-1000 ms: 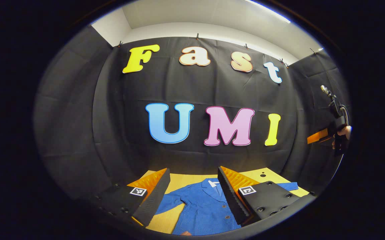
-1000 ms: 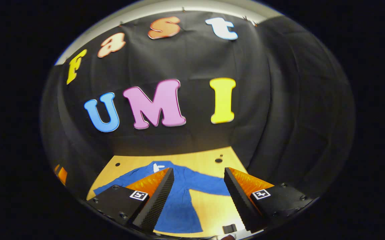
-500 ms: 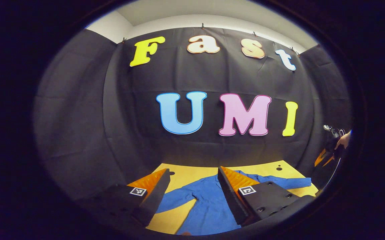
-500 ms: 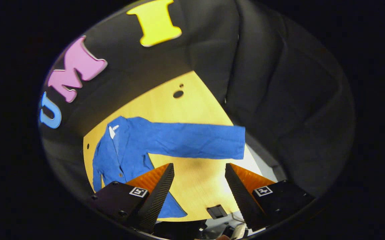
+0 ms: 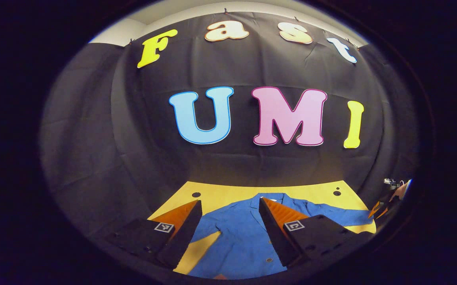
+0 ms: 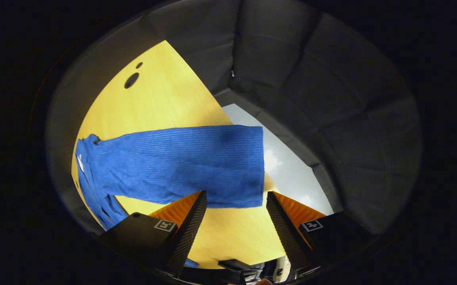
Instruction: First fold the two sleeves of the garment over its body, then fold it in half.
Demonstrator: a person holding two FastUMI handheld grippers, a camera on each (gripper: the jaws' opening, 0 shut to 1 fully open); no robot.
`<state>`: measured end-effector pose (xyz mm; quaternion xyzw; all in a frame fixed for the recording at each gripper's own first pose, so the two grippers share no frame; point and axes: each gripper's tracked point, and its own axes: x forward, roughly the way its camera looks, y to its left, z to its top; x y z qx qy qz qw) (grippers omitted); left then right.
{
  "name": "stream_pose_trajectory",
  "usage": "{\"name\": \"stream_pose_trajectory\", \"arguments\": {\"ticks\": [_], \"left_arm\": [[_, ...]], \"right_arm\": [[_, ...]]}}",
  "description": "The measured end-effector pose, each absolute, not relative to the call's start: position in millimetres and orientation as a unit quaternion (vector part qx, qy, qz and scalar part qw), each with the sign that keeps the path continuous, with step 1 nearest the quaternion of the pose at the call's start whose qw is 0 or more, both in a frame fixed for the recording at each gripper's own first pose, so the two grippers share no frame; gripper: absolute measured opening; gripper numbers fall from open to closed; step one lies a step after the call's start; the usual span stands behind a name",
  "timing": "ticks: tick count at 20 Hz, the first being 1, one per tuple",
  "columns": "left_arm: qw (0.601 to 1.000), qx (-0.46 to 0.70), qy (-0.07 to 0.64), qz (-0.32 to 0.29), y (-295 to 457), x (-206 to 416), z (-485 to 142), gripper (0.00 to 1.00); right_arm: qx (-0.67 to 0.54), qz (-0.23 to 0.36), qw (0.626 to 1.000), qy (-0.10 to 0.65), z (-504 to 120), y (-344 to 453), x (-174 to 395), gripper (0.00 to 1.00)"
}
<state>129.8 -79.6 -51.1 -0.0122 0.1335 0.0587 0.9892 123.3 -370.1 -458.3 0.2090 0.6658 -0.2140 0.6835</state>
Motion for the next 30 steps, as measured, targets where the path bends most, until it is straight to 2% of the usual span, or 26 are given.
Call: {"name": "stream_pose_trajectory", "arguments": {"ticks": [1,2,3,4,5,6,7,11,12,15,20,24,27,30], "left_arm": [[0.989,-0.009,0.134,0.058,-85.3,135.6,-51.9,0.83],[0.989,-0.002,0.134,0.058,-89.7,142.0,-51.2,0.83],[0.989,0.005,0.134,0.056,-95.4,148.1,-49.8,0.83],[0.99,0.01,0.134,0.054,-101.9,153.6,-47.9,0.83],[0.99,0.01,0.132,0.052,-107.1,157.0,-47.2,0.83],[0.99,0.006,0.13,0.048,-113.1,159.5,-46.5,0.83],[0.99,0.001,0.132,0.044,-118.1,161.9,-47.5,0.83],[0.991,0.01,0.125,0.044,-117.7,156.7,-42.1,0.83],[0.992,0.013,0.115,0.05,-111.8,154.3,-37.1,0.83],[0.993,0.013,0.103,0.056,-94.3,146.1,-33.1,0.83],[0.994,0.01,0.096,0.056,-51.3,126.1,-34.6,0.83],[0.994,0.0,0.088,0.071,6.3,103.1,-38.0,0.83],[0.992,-0.019,0.081,0.095,61.3,81.3,-49.6,0.83],[0.985,-0.045,0.103,0.131,117.6,58.2,-80.9,0.83]], "right_arm": [[0.206,-0.213,0.679,0.672,-465.7,-372.9,121.9,0.98],[0.205,-0.208,0.672,0.68,-470.8,-371.9,119.6,0.8],[0.198,-0.196,0.656,0.702,-474.0,-368.7,111.4,0.96],[0.191,-0.192,0.676,0.686,-483.8,-374.2,124.6,0.94],[0.184,-0.183,0.673,0.693,-483.6,-370.4,123.4,1.0],[0.179,-0.174,0.669,0.7,-483.6,-368.3,117.7,0.67],[0.182,-0.168,0.67,0.7,-483.3,-365.8,121.0,0.83],[0.21,-0.156,0.673,0.691,-480.9,-356.0,130.3,0.1],[0.204,-0.158,0.677,0.69,-479.9,-356.3,128.7,0.05],[0.182,-0.155,0.701,0.672,-476.0,-358.8,134.8,0.05],[0.15,-0.154,0.763,0.61,-431.0,-345.7,168.5,0.05],[0.118,-0.144,0.824,0.535,-360.5,-322.3,204.1,0.05],[0.073,-0.12,0.868,0.477,-285.6,-287.7,246.0,0.05],[0.02,-0.081,0.895,0.438,-210.4,-228.0,287.3,0.04]]}}
